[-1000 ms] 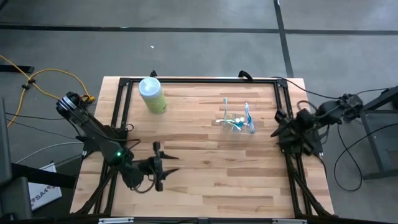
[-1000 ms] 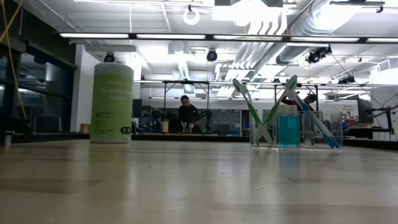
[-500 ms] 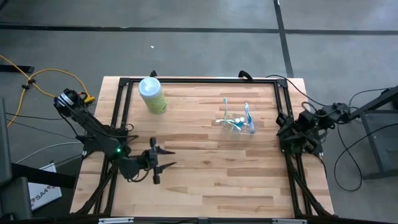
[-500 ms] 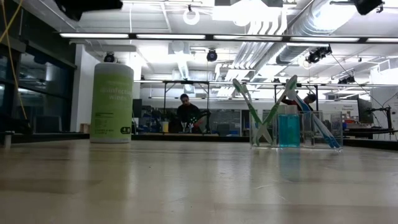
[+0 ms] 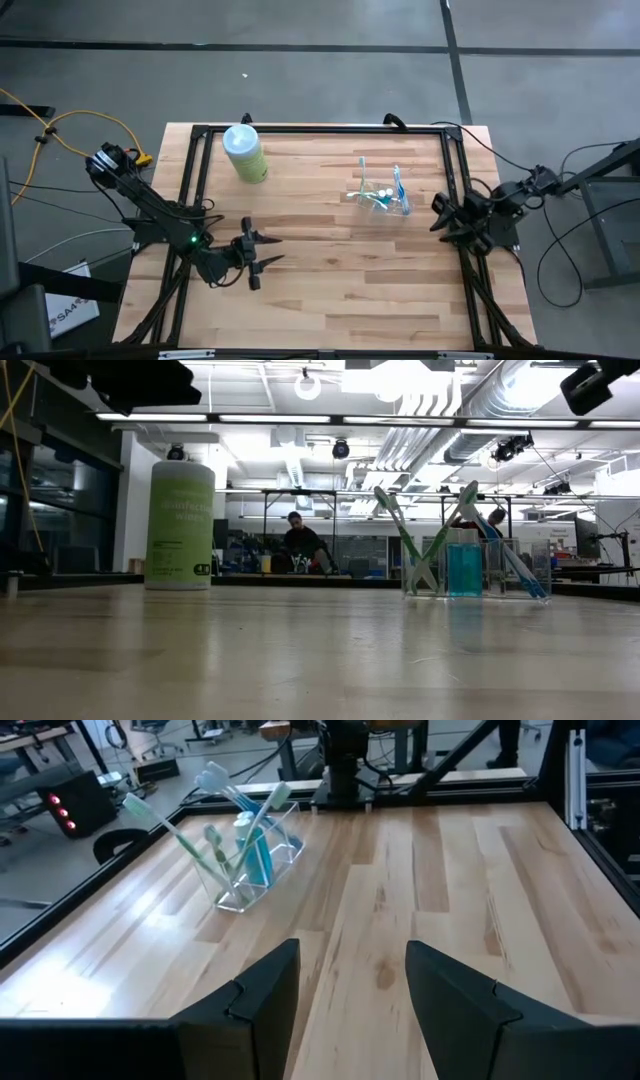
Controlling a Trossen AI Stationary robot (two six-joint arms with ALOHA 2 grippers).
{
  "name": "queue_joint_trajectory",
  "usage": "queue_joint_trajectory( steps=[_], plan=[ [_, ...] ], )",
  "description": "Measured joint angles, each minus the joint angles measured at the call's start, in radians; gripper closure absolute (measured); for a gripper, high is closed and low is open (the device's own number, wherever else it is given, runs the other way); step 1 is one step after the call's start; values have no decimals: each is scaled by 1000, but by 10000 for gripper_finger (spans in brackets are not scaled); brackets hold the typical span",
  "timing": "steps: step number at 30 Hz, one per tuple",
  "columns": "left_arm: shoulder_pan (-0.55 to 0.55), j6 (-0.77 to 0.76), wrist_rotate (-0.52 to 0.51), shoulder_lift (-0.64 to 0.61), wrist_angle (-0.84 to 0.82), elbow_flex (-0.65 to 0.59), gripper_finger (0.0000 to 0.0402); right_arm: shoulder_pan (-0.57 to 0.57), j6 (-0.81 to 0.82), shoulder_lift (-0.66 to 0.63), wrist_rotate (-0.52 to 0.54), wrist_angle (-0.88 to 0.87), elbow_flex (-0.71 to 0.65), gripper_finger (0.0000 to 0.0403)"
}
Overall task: Pick & Place toothbrushing station
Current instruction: Return to Home Position
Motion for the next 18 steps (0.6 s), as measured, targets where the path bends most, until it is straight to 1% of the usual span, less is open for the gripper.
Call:
queue_joint_trajectory(
  steps=[5,12,15,18],
  plan=[
    [0,3,1,0,0,0,225,-1,-12,0,25,48,-63,261],
    [-1,1,4,0,4,0,225,-1,-48,0,25,128,-135,261],
    [-1,15,31,0,17,0,225,-1,-63,0,22,170,-165,261],
    [-1,47,65,0,54,0,225,-1,-80,0,24,164,-187,261]
  ],
)
